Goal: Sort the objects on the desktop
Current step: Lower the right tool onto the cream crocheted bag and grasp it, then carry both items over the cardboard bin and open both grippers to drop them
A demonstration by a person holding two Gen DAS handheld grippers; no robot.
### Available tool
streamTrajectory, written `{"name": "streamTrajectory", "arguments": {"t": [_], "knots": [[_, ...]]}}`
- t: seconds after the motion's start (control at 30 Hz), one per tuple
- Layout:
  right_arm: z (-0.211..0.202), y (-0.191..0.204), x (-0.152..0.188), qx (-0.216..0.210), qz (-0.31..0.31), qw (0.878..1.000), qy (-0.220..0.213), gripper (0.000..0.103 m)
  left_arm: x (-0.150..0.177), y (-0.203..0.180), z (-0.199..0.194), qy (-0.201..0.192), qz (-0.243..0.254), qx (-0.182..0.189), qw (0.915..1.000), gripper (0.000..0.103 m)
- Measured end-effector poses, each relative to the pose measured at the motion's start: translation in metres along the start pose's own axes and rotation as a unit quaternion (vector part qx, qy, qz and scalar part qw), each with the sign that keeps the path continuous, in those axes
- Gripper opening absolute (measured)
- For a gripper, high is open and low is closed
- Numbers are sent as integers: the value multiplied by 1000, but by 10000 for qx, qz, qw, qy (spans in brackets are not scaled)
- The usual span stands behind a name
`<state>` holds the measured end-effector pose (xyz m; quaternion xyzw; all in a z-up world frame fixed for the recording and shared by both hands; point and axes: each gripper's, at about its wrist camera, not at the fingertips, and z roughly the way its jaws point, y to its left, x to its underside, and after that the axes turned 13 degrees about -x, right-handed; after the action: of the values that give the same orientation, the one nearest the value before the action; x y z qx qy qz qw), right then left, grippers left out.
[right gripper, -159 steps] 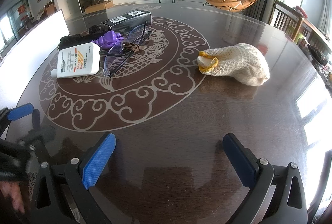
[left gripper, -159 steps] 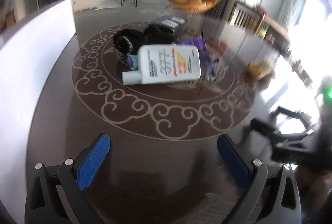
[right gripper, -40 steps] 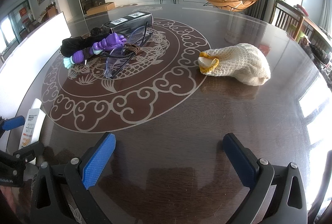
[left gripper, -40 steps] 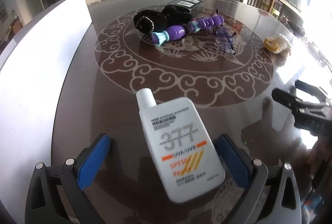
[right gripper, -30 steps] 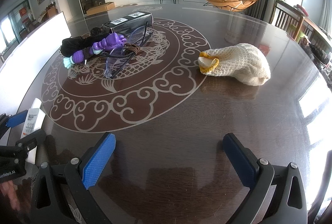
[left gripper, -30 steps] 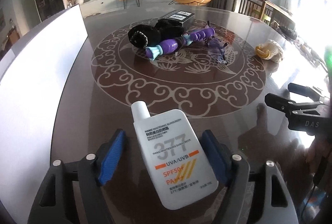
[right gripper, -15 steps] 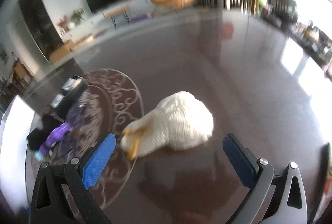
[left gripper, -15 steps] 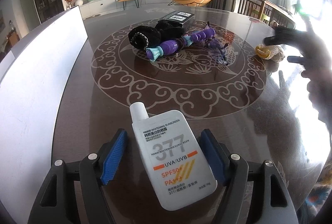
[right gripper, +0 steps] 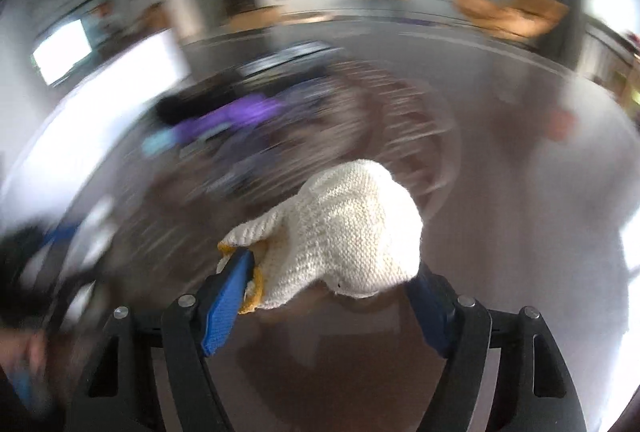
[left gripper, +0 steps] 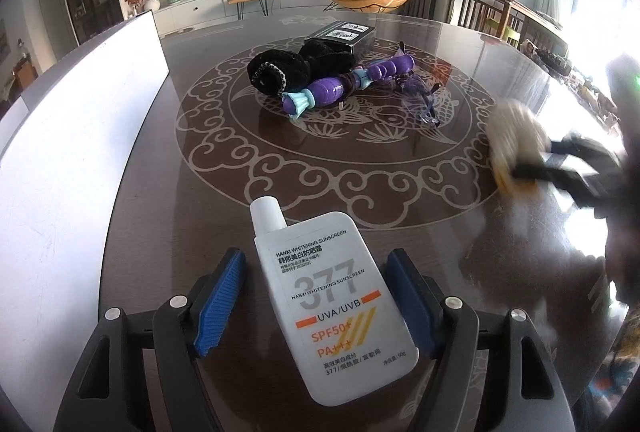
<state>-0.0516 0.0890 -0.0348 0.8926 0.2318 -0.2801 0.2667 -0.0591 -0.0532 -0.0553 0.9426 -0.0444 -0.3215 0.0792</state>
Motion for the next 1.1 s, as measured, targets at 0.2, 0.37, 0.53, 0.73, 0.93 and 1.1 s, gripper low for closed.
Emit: {"name": "streamTrajectory", "arguments": {"t": [0.2, 0.37, 0.53, 0.73, 0.93, 1.1], "knots": [[-22, 0, 23, -356, 476, 9979, -252, 97, 0, -5, 5, 214, 147, 195, 9995, 103], [-17, -7, 14, -343, 871, 9955, -138, 97, 5, -3, 2, 266, 97, 33, 9996, 103], [7, 19, 7, 298, 858, 9958, 134, 97, -8, 3, 13, 596, -426, -377, 9966, 103], [9, 33, 14, 865, 734, 9935, 81, 52, -3, 5, 7, 564, -213, -272, 9978, 96], [-10, 39, 20, 840, 697, 9940, 4, 47, 9, 19, -9, 142, -582, 41, 9982, 51], [-29, 55, 13, 810, 499, 9953, -165, 47, 15, 21, -27, -52, -617, 279, 9977, 51]]}}
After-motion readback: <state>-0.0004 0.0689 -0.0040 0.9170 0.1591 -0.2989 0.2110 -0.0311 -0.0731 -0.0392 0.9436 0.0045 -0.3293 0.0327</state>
